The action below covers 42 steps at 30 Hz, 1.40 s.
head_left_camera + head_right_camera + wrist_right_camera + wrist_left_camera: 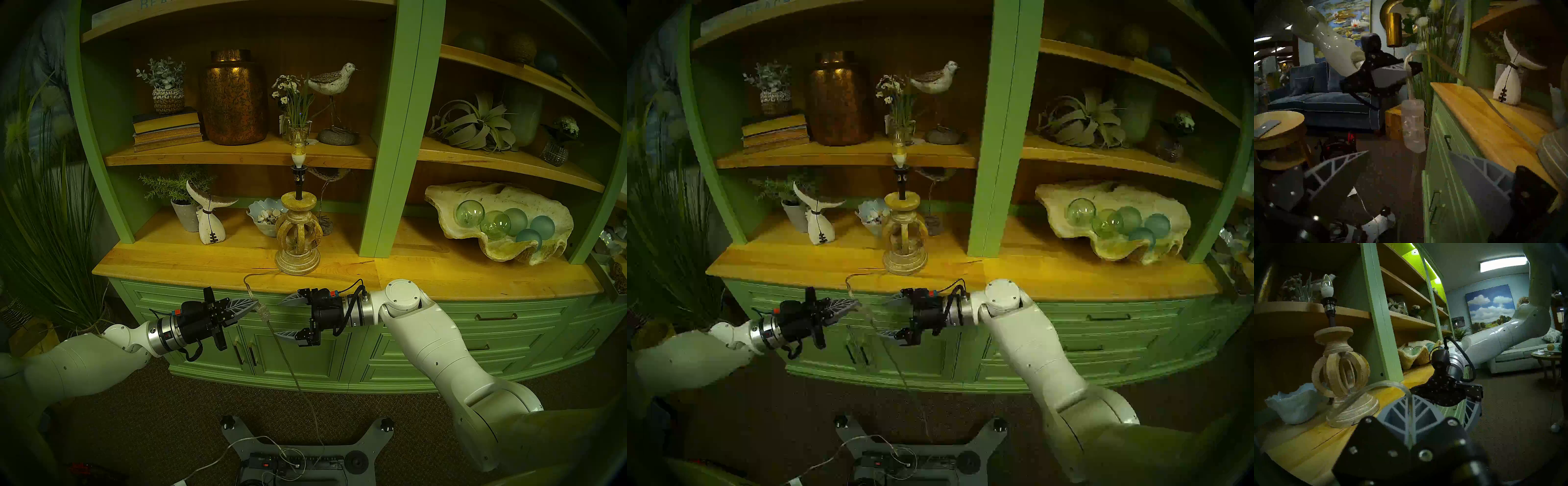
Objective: Grab cable and switch light on
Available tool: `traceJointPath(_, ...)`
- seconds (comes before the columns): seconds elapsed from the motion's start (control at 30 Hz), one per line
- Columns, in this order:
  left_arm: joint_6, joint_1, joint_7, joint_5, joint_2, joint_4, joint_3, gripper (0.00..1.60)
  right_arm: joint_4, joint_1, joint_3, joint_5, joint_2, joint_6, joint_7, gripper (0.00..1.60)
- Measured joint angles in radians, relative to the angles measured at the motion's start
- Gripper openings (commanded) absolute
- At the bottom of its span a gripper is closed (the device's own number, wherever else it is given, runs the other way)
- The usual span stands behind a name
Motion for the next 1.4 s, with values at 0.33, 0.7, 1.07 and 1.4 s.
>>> traceJointPath(0.33, -0.003, -0.013, 0.004, -0.001, 0.004, 0.0, 0.02, 0.0, 0.021, 0.041, -0.003, 0.003, -0.038, -0.02, 0.031, 1.57)
traceJointPath(0.7, -0.005, -0.028, 0.004, -0.006, 0.008, -0.001, 0.046, 0.0, 0.038, 0.063, -0.009, 0.005, -0.067, -0.04, 0.07, 0.79)
traceJointPath(1.07, -0.005, -0.044, 0.005, -0.014, 0.012, -0.002, 0.073, 0.0, 0.068, 0.073, -0.008, 0.004, -0.071, -0.056, 0.1, 1.46)
traceJointPath(1.4, -0.006, -0.059, 0.005, -0.023, 0.015, -0.001, 0.092, 0.0, 0.086, 0.077, -0.006, 0.004, -0.073, -0.069, 0.122, 1.0)
